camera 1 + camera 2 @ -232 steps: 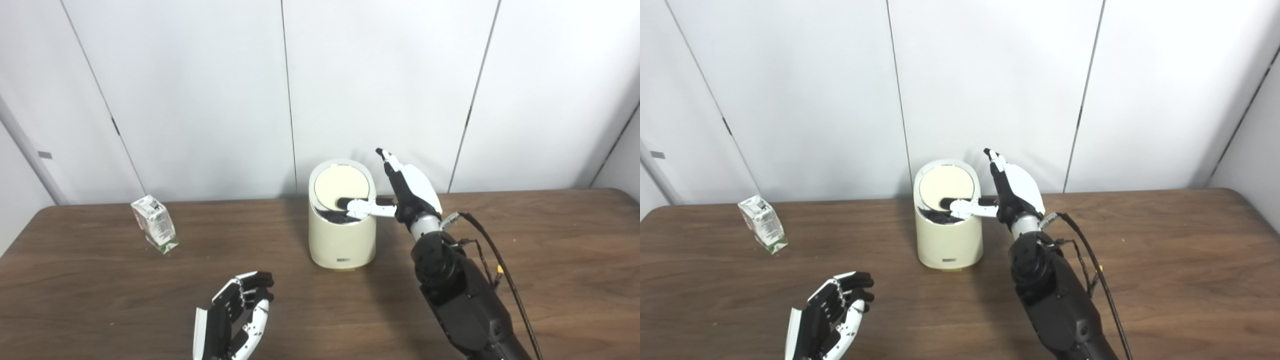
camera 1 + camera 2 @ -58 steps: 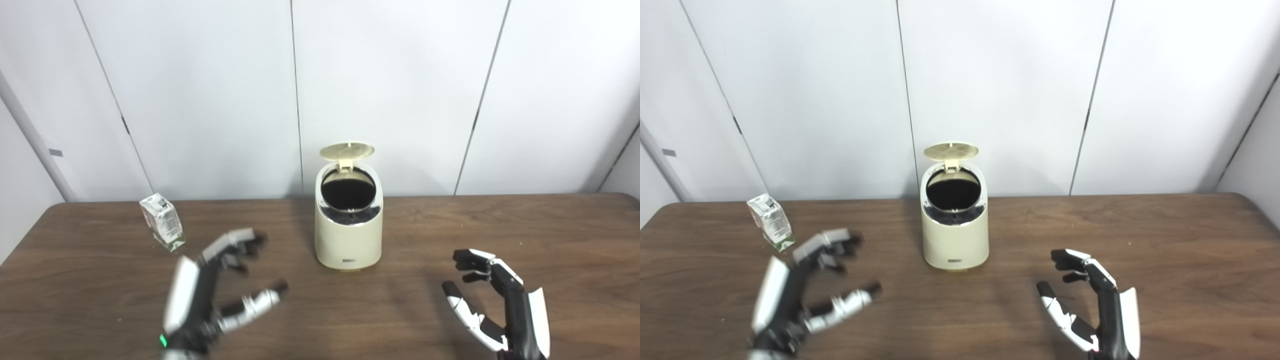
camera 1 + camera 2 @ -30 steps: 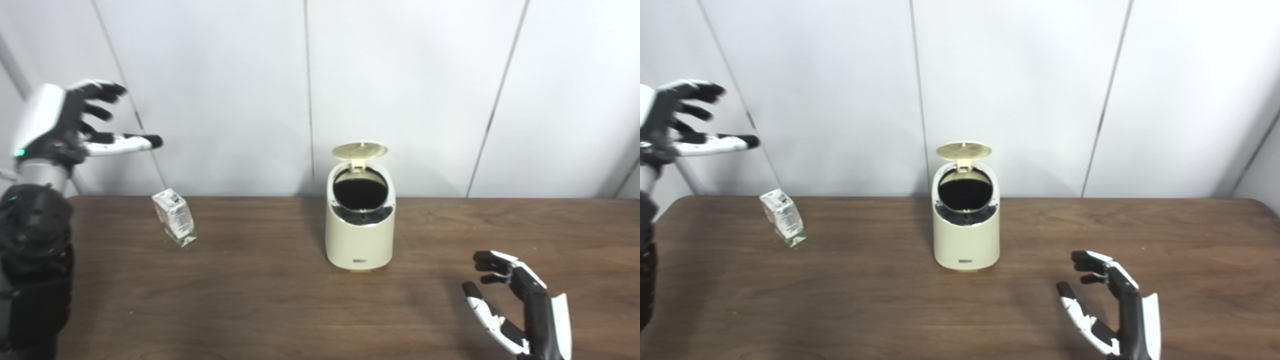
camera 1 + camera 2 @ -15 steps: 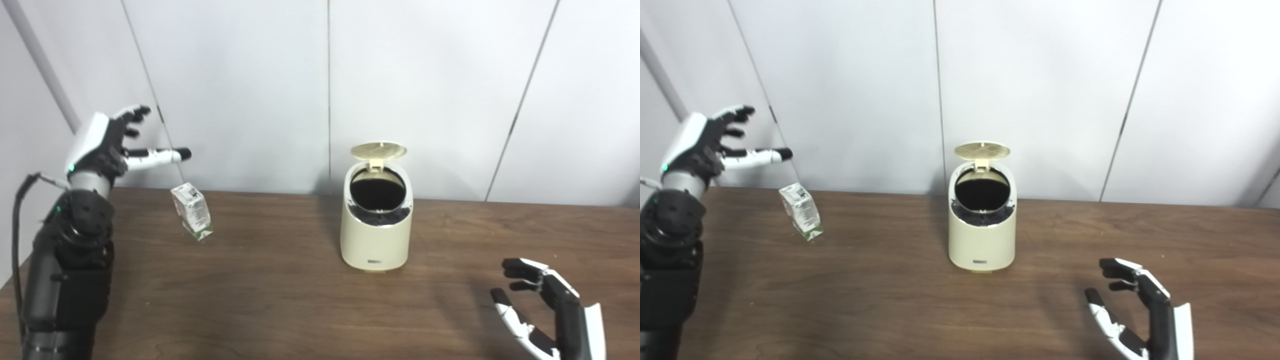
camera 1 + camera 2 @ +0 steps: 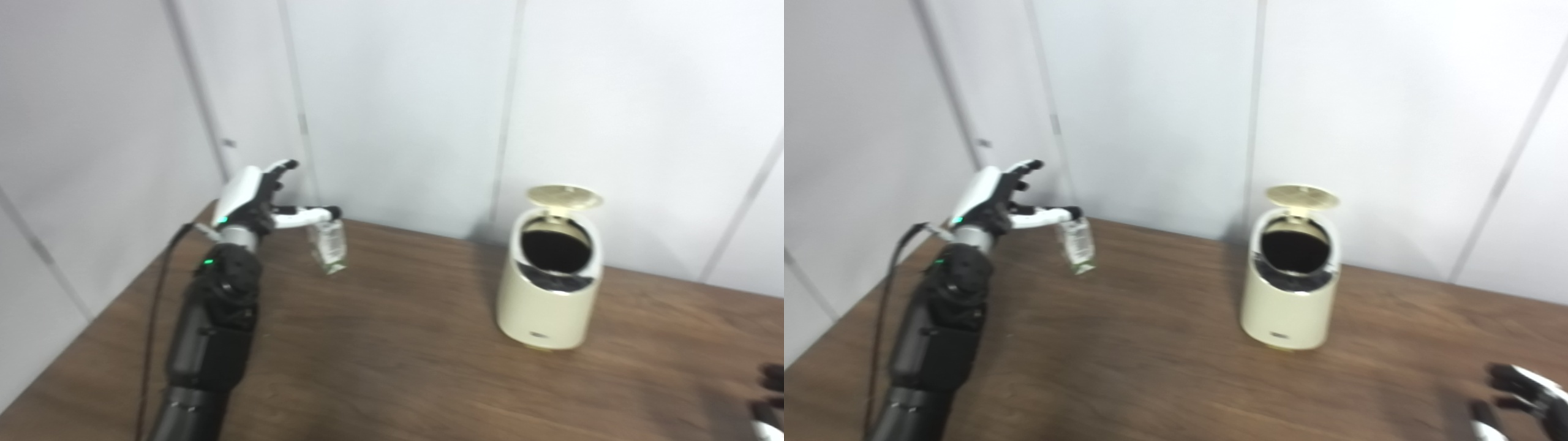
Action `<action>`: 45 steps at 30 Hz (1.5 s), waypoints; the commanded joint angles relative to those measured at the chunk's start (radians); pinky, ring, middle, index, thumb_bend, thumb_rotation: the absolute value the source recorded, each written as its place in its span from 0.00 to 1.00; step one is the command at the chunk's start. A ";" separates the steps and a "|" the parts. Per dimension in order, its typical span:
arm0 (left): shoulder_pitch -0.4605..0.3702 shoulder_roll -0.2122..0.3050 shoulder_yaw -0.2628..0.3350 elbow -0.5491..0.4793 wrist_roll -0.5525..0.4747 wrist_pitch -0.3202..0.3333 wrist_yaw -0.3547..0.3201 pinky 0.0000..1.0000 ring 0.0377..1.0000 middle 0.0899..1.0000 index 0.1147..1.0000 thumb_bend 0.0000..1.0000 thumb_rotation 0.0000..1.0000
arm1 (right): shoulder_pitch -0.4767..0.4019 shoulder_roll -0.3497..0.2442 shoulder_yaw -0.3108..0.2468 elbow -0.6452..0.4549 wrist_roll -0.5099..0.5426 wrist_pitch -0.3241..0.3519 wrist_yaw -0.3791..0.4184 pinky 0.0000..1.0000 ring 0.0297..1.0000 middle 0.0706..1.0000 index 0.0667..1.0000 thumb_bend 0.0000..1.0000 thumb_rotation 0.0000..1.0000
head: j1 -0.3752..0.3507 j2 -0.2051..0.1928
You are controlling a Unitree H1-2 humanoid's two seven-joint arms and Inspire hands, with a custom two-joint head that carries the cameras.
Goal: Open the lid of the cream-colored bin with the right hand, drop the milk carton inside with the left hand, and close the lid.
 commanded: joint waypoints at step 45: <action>-0.052 0.072 -0.030 0.316 -0.352 -0.044 0.078 0.75 0.84 0.86 0.93 1.00 0.55 | 0.032 -0.053 0.088 0.098 -0.007 -0.048 -0.078 0.50 0.61 0.61 0.57 0.28 0.55 | -0.010 -0.078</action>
